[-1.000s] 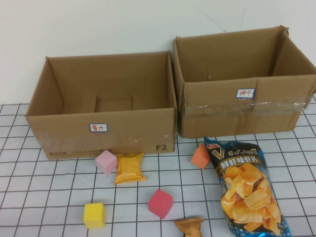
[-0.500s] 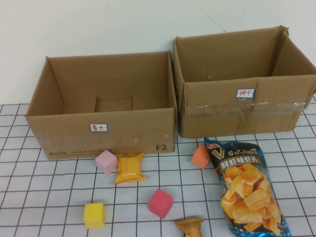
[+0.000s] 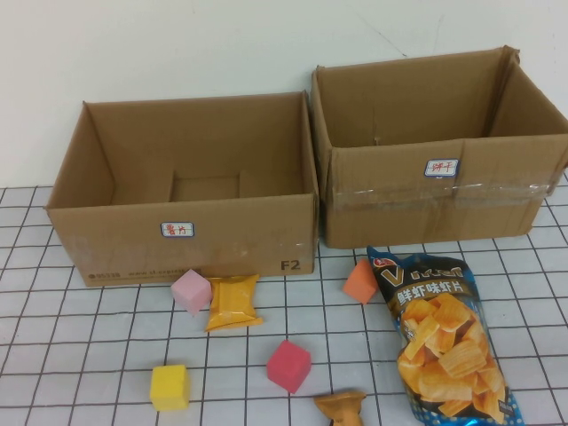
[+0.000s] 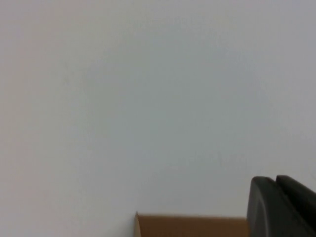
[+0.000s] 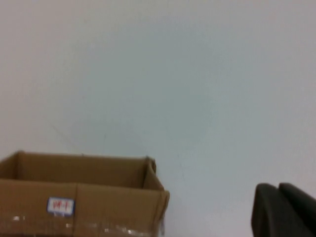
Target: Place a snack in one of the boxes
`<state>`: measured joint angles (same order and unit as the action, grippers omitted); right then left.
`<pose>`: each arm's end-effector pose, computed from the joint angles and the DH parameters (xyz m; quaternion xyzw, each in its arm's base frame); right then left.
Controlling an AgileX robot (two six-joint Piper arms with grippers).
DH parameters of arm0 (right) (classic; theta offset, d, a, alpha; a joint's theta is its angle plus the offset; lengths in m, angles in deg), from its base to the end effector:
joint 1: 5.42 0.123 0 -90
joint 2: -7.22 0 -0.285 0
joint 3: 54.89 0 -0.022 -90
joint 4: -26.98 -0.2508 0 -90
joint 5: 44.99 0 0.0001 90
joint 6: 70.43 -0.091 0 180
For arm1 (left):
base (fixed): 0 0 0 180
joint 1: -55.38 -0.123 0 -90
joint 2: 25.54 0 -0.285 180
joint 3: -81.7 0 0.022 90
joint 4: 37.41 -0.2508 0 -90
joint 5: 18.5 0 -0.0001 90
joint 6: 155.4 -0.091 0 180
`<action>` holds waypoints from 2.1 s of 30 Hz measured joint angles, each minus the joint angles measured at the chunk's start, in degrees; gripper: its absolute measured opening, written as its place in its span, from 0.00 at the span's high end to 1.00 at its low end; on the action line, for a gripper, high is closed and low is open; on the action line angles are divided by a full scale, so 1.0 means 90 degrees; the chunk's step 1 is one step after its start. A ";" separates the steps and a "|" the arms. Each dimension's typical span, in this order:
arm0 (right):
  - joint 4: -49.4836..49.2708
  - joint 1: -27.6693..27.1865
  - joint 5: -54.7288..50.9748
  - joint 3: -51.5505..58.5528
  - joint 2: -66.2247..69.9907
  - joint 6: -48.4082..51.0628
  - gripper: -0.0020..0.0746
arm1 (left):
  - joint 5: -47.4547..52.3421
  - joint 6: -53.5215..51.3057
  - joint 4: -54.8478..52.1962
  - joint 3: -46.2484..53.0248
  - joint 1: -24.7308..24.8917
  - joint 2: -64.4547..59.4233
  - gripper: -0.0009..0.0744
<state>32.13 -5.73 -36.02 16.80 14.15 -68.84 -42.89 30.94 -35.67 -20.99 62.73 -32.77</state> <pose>0.0440 0.0010 0.2599 -0.0375 0.5701 -0.0460 0.8194 0.0436 -0.0045 0.2498 -0.0079 0.5012 -0.1119 0.8581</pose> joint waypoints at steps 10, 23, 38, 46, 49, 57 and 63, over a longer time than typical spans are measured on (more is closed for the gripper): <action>-0.0278 0.0000 -0.4377 -0.2272 0.1488 0.1137 0.97 | 0.5253 0.0210 -0.0067 -0.2111 0.0000 -0.0643 0.99; -0.1941 0.0618 -0.4076 -0.2641 0.5413 0.4004 0.98 | 0.5626 0.0259 -0.0356 -0.2142 -0.0006 -0.1549 0.99; -0.1968 0.3733 -0.2802 -0.2689 0.7655 0.4169 0.97 | 0.5727 0.0259 -0.0381 -0.2142 -0.0006 -0.1549 0.99; -0.1678 0.4273 -0.2746 -0.3080 0.8772 0.4169 0.66 | 0.5736 0.0259 -0.0539 -0.2142 -0.0006 -0.1549 0.99; -0.1663 0.4312 -0.2934 -0.3358 0.9136 0.4169 0.33 | 0.5736 0.0259 -0.0539 -0.2142 -0.0006 -0.1549 0.99; -0.1627 0.4312 -0.2922 -0.3984 0.9937 0.4169 0.08 | 0.5598 0.0259 -0.0063 -0.2128 -0.0015 -0.1936 0.99; -0.1353 0.4312 -0.2649 -0.4215 1.0469 0.4169 0.07 | 0.5575 0.0259 0.0025 -0.2128 -0.0015 -0.2681 0.99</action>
<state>19.95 33.08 -59.86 -21.13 108.37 -31.32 7.29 33.27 -35.44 -40.14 62.59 -56.90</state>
